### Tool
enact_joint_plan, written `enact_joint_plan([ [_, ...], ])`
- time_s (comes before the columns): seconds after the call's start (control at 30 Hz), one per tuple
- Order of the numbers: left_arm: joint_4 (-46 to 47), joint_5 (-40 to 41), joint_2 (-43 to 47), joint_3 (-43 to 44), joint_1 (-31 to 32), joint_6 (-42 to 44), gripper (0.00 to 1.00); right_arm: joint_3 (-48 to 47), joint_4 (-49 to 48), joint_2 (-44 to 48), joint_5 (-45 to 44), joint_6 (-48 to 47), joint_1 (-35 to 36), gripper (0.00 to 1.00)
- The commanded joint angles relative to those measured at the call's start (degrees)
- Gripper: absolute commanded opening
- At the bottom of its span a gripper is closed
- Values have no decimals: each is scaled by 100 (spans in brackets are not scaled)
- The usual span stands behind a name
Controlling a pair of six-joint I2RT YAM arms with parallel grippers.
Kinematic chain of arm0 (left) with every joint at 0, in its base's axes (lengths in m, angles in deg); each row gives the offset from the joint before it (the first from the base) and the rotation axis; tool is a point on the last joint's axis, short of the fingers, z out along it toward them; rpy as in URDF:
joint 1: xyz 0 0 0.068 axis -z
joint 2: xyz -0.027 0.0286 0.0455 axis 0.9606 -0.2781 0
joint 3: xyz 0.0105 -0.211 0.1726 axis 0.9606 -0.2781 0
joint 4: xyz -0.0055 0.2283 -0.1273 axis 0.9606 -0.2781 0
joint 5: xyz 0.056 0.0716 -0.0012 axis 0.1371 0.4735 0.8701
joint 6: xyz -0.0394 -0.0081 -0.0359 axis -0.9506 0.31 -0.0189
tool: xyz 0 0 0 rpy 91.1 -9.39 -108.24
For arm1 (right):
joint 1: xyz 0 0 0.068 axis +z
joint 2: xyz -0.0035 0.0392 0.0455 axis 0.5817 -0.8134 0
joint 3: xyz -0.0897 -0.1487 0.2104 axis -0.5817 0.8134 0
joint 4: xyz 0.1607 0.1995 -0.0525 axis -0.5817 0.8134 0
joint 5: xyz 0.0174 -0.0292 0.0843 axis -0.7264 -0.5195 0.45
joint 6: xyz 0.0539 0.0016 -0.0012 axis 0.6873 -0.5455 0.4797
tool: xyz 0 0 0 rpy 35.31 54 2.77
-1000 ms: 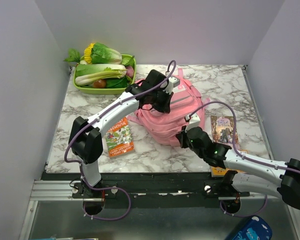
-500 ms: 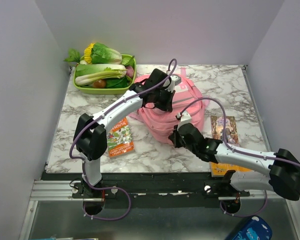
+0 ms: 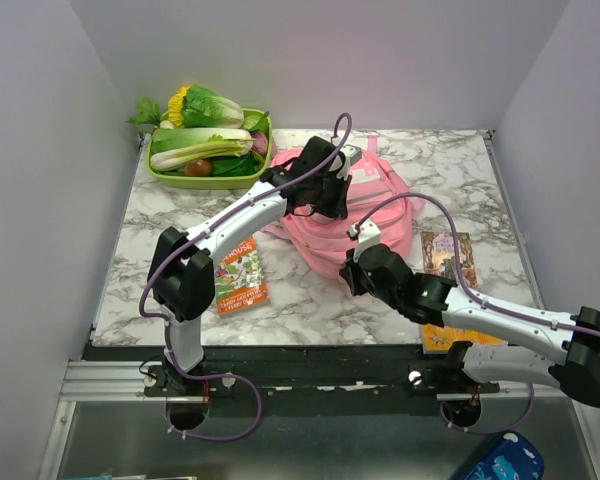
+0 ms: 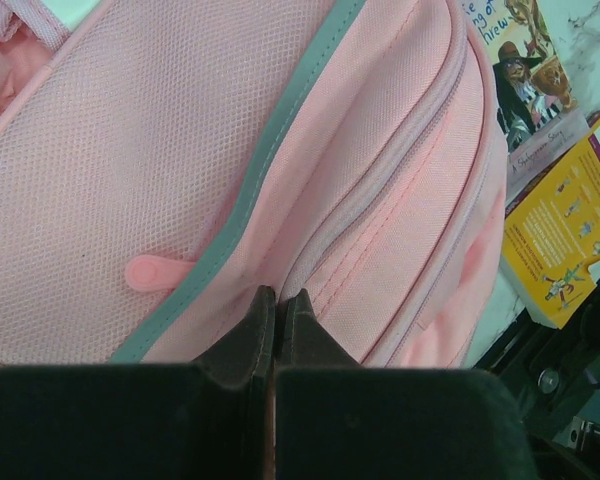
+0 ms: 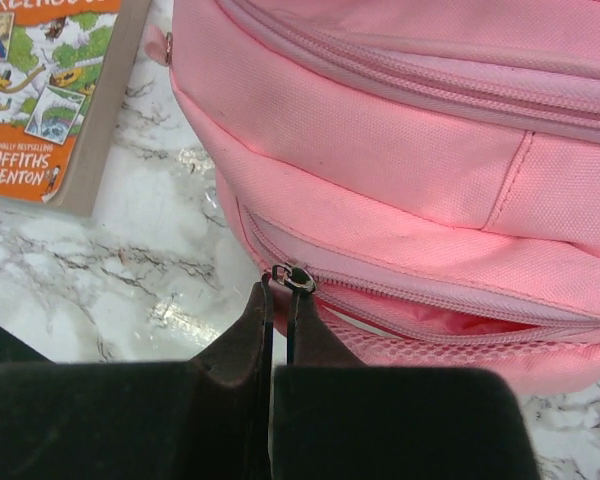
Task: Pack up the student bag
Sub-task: Unzip the student bag at the center of the board.
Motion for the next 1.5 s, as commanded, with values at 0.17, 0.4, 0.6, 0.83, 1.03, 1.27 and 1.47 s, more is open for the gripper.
enact_joint_plan([
  [0.17,1246,185,160,57,26,90,0,-693,177,-824,1232,-113,236,1],
  [0.4,1175,-378,335,39,27,-111,0,-1458,-182,-1941,1863,-605,245,1],
  [0.6,1017,-975,344,355,18,-699,0,-1652,-587,-2469,1891,-693,245,1],
  [0.83,1209,-1590,441,426,-105,-1700,0,-1407,-2032,-2741,698,-1200,437,13],
  [1.03,1771,-2327,485,67,-544,-2492,0,-1231,-3177,-2935,678,-1817,465,16],
  [1.27,3231,-3138,740,-892,-1072,-4023,0,-895,-4762,-3425,266,-1898,465,21],
  [1.47,3354,-3147,713,-1033,-1063,-4040,0,-1467,-4323,-3840,107,-1836,500,31],
])
